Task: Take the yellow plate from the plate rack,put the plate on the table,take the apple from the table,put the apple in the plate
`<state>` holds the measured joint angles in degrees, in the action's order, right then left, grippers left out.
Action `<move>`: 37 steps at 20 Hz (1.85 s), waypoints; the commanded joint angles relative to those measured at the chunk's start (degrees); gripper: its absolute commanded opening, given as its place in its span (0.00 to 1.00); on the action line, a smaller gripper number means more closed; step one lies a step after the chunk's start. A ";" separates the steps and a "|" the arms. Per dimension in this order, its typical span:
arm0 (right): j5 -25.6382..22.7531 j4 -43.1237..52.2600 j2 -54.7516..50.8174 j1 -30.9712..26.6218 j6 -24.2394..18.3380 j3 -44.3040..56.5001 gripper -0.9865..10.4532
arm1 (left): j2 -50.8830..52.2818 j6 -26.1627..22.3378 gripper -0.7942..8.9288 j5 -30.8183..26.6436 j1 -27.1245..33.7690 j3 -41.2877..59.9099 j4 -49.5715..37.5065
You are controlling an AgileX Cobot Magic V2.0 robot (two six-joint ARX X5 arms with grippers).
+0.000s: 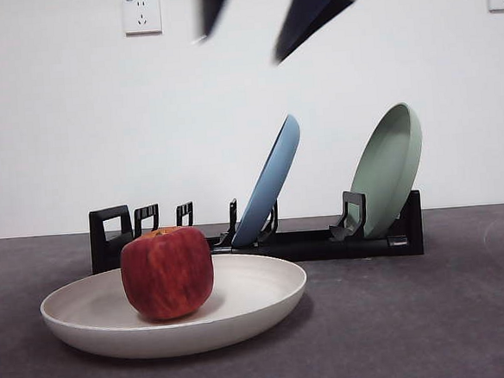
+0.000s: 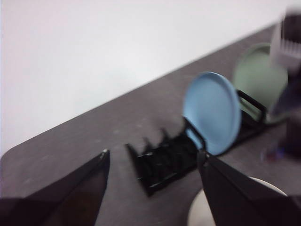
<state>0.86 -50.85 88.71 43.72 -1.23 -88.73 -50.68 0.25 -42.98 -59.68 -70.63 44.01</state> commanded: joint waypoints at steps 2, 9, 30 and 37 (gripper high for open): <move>-0.15 -4.50 -4.17 -3.74 -1.97 0.04 0.12 | -4.04 -5.51 0.24 6.95 1.05 0.02 -2.82; 5.75 -9.14 -11.34 -14.75 -3.26 0.15 0.08 | -12.09 -6.95 0.07 26.93 14.03 0.11 -3.28; 7.48 38.18 -43.10 -17.90 15.23 61.88 0.08 | 12.63 10.47 0.07 45.66 34.67 45.33 -32.17; -1.18 40.57 -45.66 -9.25 17.31 67.17 0.08 | 20.31 13.49 0.08 44.54 34.64 51.47 -33.35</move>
<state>-0.10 -10.63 43.05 34.50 15.38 -22.06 -30.33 12.80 1.28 -25.23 -19.64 11.07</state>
